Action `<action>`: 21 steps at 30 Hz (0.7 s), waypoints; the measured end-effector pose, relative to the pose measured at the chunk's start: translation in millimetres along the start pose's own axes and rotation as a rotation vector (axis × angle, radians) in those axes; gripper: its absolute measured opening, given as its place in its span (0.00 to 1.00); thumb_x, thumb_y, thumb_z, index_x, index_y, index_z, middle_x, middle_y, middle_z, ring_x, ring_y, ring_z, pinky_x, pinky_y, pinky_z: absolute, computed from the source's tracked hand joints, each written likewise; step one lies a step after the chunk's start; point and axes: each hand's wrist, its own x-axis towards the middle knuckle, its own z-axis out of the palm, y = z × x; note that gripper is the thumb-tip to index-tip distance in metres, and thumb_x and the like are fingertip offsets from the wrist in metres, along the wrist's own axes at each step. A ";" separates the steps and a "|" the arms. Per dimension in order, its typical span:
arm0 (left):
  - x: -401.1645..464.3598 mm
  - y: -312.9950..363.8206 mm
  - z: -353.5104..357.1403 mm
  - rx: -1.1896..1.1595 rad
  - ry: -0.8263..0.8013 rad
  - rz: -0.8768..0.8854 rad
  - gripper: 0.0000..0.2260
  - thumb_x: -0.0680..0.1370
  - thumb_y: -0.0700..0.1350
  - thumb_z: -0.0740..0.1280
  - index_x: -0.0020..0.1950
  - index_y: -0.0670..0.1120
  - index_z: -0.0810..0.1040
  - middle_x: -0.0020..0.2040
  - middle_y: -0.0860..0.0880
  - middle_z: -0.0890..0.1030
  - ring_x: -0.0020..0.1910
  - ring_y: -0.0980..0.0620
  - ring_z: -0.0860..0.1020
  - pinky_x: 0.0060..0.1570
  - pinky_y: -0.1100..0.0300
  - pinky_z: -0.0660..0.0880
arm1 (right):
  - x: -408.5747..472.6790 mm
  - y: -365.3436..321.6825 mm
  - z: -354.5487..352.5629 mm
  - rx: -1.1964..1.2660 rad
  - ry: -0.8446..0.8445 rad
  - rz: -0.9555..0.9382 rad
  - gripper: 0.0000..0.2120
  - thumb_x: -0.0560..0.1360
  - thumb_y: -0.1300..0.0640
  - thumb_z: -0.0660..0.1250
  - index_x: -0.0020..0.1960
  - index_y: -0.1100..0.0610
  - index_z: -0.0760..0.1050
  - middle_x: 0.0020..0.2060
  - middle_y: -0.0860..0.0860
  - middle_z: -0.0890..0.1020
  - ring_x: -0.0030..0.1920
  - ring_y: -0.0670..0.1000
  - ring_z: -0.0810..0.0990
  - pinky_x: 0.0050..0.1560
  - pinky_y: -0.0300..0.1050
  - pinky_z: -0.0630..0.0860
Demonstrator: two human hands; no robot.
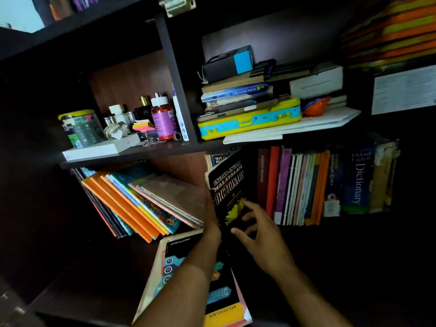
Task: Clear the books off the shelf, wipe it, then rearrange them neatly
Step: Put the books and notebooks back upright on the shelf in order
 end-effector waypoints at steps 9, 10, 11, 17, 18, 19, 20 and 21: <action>-10.8 8.9 8.2 0.547 0.015 0.249 0.35 0.74 0.64 0.64 0.77 0.47 0.66 0.73 0.41 0.73 0.69 0.42 0.75 0.68 0.48 0.73 | -0.6 -3.3 0.2 -0.161 0.110 -0.019 0.26 0.73 0.44 0.75 0.64 0.39 0.64 0.54 0.40 0.75 0.47 0.42 0.79 0.45 0.46 0.81; -11.6 11.9 11.2 0.598 0.031 0.341 0.33 0.75 0.58 0.71 0.75 0.46 0.64 0.69 0.42 0.75 0.65 0.44 0.77 0.63 0.52 0.75 | 1.1 -2.0 -0.7 -0.159 0.177 -0.006 0.20 0.76 0.48 0.73 0.60 0.40 0.65 0.50 0.41 0.77 0.43 0.43 0.79 0.43 0.48 0.81; -11.9 13.2 14.2 0.604 0.038 0.397 0.32 0.75 0.53 0.75 0.73 0.47 0.64 0.66 0.44 0.77 0.61 0.46 0.78 0.58 0.55 0.76 | 3.1 0.3 -2.6 -0.126 0.247 0.013 0.17 0.78 0.53 0.72 0.57 0.40 0.66 0.47 0.43 0.78 0.41 0.44 0.80 0.41 0.49 0.82; -0.1 3.9 6.9 0.628 0.054 0.410 0.44 0.69 0.60 0.78 0.76 0.46 0.60 0.67 0.44 0.75 0.63 0.46 0.77 0.64 0.44 0.76 | 5.8 5.7 -1.0 -0.100 0.221 -0.005 0.15 0.79 0.64 0.67 0.62 0.51 0.74 0.60 0.46 0.73 0.59 0.44 0.79 0.62 0.44 0.78; 2.1 2.1 6.9 0.598 0.047 0.405 0.45 0.67 0.62 0.78 0.76 0.48 0.60 0.67 0.45 0.76 0.63 0.46 0.77 0.63 0.44 0.76 | 6.4 5.3 0.6 -0.109 0.149 0.005 0.18 0.79 0.63 0.68 0.67 0.52 0.73 0.63 0.46 0.71 0.63 0.44 0.76 0.66 0.41 0.74; 1.7 1.8 7.6 0.583 0.046 0.386 0.44 0.66 0.63 0.78 0.75 0.51 0.60 0.66 0.47 0.76 0.62 0.47 0.78 0.62 0.43 0.77 | 6.1 4.4 1.5 -0.126 0.071 0.019 0.23 0.80 0.61 0.67 0.73 0.52 0.69 0.66 0.46 0.69 0.67 0.44 0.73 0.68 0.38 0.70; 2.7 1.5 8.6 0.557 0.044 0.389 0.43 0.65 0.62 0.79 0.73 0.54 0.61 0.64 0.49 0.77 0.61 0.49 0.79 0.61 0.44 0.78 | 5.9 2.8 1.6 -0.153 0.009 0.032 0.27 0.80 0.60 0.67 0.77 0.52 0.64 0.68 0.45 0.68 0.69 0.43 0.70 0.68 0.35 0.65; 3.2 1.7 8.5 0.553 0.046 0.375 0.42 0.65 0.61 0.80 0.72 0.55 0.62 0.63 0.50 0.77 0.60 0.50 0.79 0.61 0.46 0.79 | 5.5 1.7 1.6 -0.175 -0.021 0.038 0.29 0.80 0.60 0.66 0.79 0.52 0.61 0.70 0.45 0.68 0.70 0.44 0.68 0.67 0.34 0.63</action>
